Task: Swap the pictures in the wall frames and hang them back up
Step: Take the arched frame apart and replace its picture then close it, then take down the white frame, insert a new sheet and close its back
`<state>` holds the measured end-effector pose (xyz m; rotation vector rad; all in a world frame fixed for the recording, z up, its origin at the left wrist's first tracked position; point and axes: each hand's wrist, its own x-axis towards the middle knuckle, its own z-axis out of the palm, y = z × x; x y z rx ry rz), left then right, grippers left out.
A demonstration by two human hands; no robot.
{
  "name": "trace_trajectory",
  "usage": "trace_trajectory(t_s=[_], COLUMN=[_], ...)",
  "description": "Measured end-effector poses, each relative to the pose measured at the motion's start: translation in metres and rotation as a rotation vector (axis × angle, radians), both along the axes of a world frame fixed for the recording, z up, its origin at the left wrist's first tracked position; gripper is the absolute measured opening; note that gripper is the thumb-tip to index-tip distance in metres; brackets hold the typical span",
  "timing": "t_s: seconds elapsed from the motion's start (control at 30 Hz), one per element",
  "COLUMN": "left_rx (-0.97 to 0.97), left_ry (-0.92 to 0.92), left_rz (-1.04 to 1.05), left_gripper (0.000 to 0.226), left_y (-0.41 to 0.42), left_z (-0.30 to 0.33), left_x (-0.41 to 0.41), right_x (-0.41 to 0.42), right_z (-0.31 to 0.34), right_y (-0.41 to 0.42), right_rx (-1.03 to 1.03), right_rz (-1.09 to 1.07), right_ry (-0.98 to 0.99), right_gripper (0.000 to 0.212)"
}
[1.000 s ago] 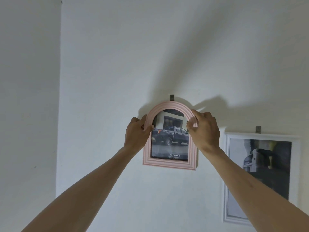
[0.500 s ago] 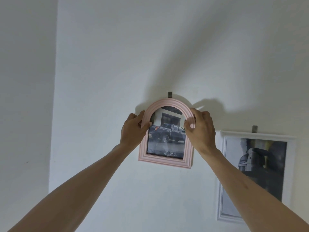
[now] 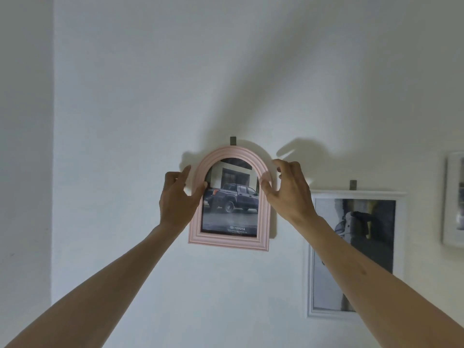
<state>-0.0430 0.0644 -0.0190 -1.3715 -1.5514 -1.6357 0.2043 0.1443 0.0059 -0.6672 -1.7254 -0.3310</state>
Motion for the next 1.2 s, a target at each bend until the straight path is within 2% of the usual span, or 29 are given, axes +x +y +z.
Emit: trace_trajectory(t_s=[0.27,0.5,0.63,0.77,0.9,1.0,1.1,1.2], left_rx=[0.158,0.192,-0.02,-0.256,-0.34,-0.409,-0.446,-0.472], left_ry=[0.134,0.191,0.079,-0.046,-0.239,-0.324,-0.366,-0.355], left_rz=[-0.057,-0.317,-0.416,-0.429,-0.437,-0.461,-0.482,-0.488], left_gripper=[0.05,0.043,0.047,0.056,0.06,0.054,0.041,0.032], left_y=[-0.005,0.011,0.018,0.029,0.036,0.039,0.04,0.038], left_z=[-0.003,-0.025,-0.039,-0.045,-0.048,-0.054,-0.062,-0.069], left_x=[0.063,0.153,0.204,0.237,0.248,0.25,0.251,0.256], right_x=[0.065,0.156,0.204,0.238,0.256,0.263,0.265,0.267], right_z=[0.003,-0.015,-0.036,-0.06,-0.082,-0.094,-0.102,-0.107], right_y=[-0.012,-0.013,-0.009,-0.004,0.004,0.01,0.016,0.02], right_rx=[0.05,-0.017,-0.165,-0.276,-0.478,-0.577,-0.613,-0.551], right_rz=[-0.125,-0.284,-0.321,-0.303,-0.208,-0.093,-0.014,0.003], right_ry=[0.047,0.123,0.182,0.125,0.104,0.127,0.15,0.165], right_gripper=[0.049,0.05,0.056,0.06,0.073,0.076,0.071,0.062])
